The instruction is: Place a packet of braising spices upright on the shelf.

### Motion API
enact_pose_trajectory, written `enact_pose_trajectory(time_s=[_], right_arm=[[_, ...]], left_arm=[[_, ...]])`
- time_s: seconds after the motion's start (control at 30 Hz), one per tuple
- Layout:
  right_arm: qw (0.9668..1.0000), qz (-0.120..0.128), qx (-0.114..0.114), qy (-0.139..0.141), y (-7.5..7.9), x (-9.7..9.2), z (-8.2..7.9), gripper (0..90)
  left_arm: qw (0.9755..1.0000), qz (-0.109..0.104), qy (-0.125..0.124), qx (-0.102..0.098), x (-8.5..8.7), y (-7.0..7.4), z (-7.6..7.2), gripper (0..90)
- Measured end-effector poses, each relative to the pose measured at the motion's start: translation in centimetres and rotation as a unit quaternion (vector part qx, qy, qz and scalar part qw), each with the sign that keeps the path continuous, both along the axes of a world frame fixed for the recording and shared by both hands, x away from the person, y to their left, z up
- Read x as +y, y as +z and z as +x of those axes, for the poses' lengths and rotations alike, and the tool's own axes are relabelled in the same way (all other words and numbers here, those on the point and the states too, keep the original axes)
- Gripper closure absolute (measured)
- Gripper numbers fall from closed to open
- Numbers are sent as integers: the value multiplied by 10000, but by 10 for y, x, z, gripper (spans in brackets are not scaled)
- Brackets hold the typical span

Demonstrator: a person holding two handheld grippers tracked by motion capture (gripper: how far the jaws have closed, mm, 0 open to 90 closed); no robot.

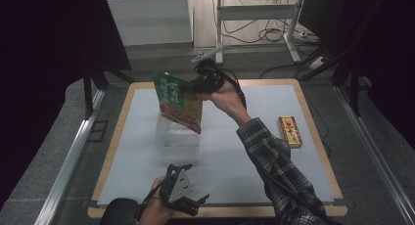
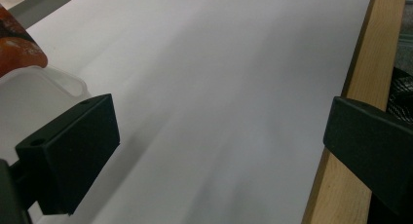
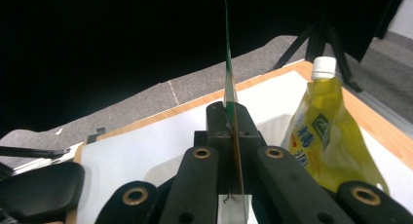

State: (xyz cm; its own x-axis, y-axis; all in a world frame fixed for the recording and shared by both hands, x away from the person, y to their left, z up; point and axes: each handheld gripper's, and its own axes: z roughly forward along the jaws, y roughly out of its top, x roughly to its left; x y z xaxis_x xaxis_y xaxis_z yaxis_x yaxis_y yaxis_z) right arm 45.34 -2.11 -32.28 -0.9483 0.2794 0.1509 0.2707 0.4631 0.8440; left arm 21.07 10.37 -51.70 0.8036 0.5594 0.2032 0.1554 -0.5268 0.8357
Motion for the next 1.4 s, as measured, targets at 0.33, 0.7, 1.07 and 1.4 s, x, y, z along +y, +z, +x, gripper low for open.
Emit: enact_pose_trajectory(time_s=[0.33, 0.7, 1.07, 1.4], right_arm=[[9998, -144, 166, -11, -21, 6, 5, 892], [9996, -178, 176, -131, -39, 12, 12, 891], [9987, -410, -57, -303, -40, 15, 10, 753], [9969, -490, -166, -589, -42, -2, 14, 407]], left_arm=[[10000, 56, -15, 12, 0, 0, 0, 0], [9998, 170, -43, 26, -2, -1, 0, 0], [9998, 176, -36, 13, -1, -1, 0, 0], [9998, 212, -48, 33, -3, -3, 0, 0]])
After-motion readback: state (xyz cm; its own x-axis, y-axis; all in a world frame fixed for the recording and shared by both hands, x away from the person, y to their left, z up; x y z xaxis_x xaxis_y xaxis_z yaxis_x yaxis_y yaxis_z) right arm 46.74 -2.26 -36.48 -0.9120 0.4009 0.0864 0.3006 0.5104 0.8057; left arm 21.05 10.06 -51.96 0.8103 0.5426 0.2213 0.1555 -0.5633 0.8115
